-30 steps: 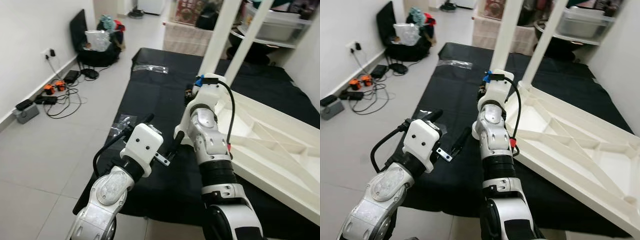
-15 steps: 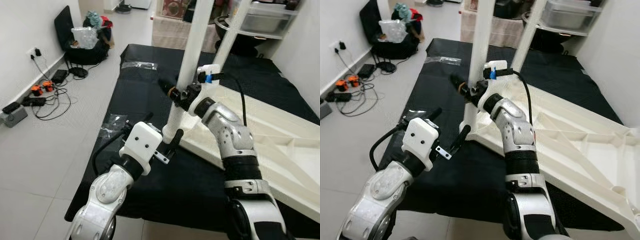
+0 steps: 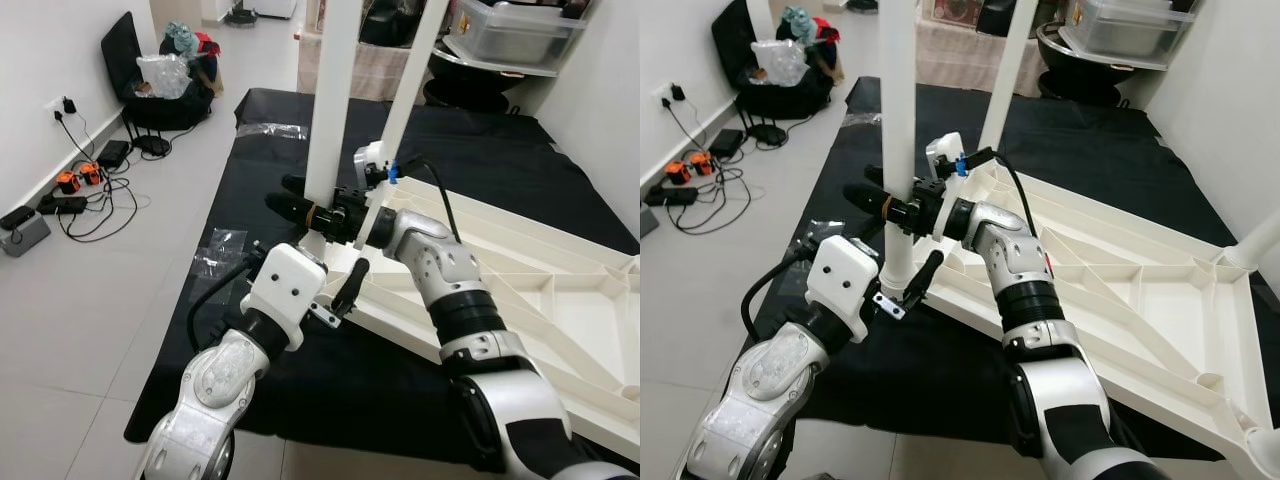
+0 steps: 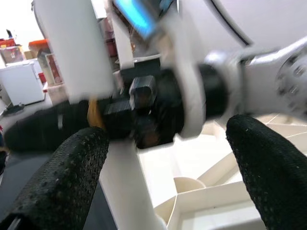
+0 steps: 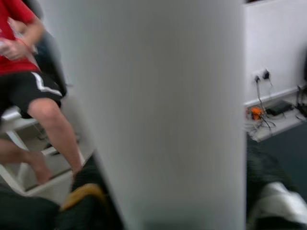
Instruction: Building children table
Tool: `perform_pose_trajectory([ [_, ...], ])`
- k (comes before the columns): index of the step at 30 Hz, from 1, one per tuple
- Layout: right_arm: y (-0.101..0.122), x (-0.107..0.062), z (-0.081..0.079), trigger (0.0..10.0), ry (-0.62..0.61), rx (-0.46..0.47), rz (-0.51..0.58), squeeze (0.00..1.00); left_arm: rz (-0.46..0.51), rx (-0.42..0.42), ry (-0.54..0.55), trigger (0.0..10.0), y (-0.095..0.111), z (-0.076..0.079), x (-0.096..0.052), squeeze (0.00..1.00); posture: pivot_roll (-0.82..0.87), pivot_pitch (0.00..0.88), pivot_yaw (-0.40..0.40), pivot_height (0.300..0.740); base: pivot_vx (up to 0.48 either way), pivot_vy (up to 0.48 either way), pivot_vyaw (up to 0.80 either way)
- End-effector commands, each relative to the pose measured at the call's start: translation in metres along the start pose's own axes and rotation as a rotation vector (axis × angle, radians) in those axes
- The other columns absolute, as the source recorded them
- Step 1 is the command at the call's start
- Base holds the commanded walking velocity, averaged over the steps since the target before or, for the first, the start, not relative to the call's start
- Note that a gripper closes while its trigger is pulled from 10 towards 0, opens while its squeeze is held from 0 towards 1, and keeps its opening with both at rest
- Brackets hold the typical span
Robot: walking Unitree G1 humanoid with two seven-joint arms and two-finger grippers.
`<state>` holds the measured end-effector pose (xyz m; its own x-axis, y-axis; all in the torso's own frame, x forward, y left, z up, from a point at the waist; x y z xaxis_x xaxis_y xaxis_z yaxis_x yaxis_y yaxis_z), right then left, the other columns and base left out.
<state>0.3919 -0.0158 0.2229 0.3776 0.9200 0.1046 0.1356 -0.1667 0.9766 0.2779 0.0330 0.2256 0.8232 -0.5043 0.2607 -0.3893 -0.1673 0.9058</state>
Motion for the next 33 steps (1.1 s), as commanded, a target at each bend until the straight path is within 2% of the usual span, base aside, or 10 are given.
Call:
perform_pose_trajectory([
  [1, -0.009, 0.006, 0.000, 0.0, -0.016, -0.001, -0.033, 0.00, 0.003, 0.001, -0.003, 10.0, 0.001, 0.002, -0.001, 0.00, 0.11, 0.063, -0.117, 0.740, 0.000, 0.000, 0.00],
  [9, 0.002, -0.004, 0.027, 0.0, -0.234, -0.041, 0.000, 0.00, 0.005, -0.001, -0.004, 10.0, 0.001, 0.002, -0.001, 0.00, 0.11, 0.058, -0.117, 0.740, 0.000, 0.000, 0.00],
  [14, 0.020, -0.065, 0.095, 0.0, -1.024, -0.056, 0.135, 0.00, 0.007, -0.004, -0.011, 10.0, 0.000, 0.004, 0.000, 0.00, 0.09, 0.052, -0.108, 0.740, 0.000, 0.000, 0.00],
  [19, 0.016, -0.114, 0.100, 0.0, -1.442, -0.007, 0.217, 0.00, 0.011, -0.002, -0.013, 10.0, 0.001, 0.005, 0.001, 0.00, 0.10, 0.037, -0.109, 0.740, 0.000, 0.000, 0.00],
  [25, 0.017, -0.118, 0.089, 0.0, -1.557, 0.010, 0.262, 0.00, 0.005, 0.004, -0.008, 10.0, -0.001, 0.003, -0.001, 0.00, 0.10, 0.032, -0.110, 0.740, 0.000, 0.000, 0.00],
  [26, 0.018, -0.106, 0.087, 8.1, -1.505, 0.027, 0.277, 0.00, 0.003, 0.005, -0.009, 10.0, -0.001, 0.003, -0.002, 0.00, 0.10, 0.027, -0.111, 0.740, 0.000, 0.000, 0.00],
  [27, 0.019, -0.099, 0.085, 8.1, -1.467, 0.041, 0.288, 0.00, 0.002, 0.005, -0.011, 10.0, -0.001, 0.004, -0.003, 0.00, 0.10, 0.027, -0.111, 0.740, 0.000, 0.000, 0.00],
  [29, 0.025, -0.089, 0.082, 10.0, -1.416, 0.037, 0.317, 0.26, 0.002, 0.005, -0.011, 10.0, -0.001, 0.004, -0.003, 0.00, 0.10, 0.026, -0.113, 0.740, 0.000, 0.000, 0.00],
  [30, 0.033, -0.077, 0.077, 10.0, -1.342, 0.013, 0.346, 1.00, 0.001, 0.004, -0.010, 10.0, -0.001, 0.004, -0.003, 0.00, 0.10, 0.024, -0.111, 0.740, 0.000, 0.000, 0.00],
  [33, 0.043, -0.063, 0.068, 10.0, -1.272, -0.005, 0.378, 1.00, 0.002, 0.005, -0.011, 10.0, -0.001, 0.004, -0.003, 0.00, 0.10, 0.024, -0.110, 0.740, 0.000, 0.000, 0.00],
])
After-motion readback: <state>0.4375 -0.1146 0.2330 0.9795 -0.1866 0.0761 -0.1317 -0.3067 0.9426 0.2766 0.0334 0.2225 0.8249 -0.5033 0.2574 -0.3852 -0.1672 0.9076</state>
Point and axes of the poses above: a point about 5 cm out from each wrist's last joint towards the gripper, its own x axis pointing out of the wrist towards the gripper, its own y axis along the axis of the wrist's last joint, z = x × y, the point moved 6 cm from there along x, pointing out of the wrist towards the gripper, and after that the axes turned 6 degrees about x, right-handed, at the moved point
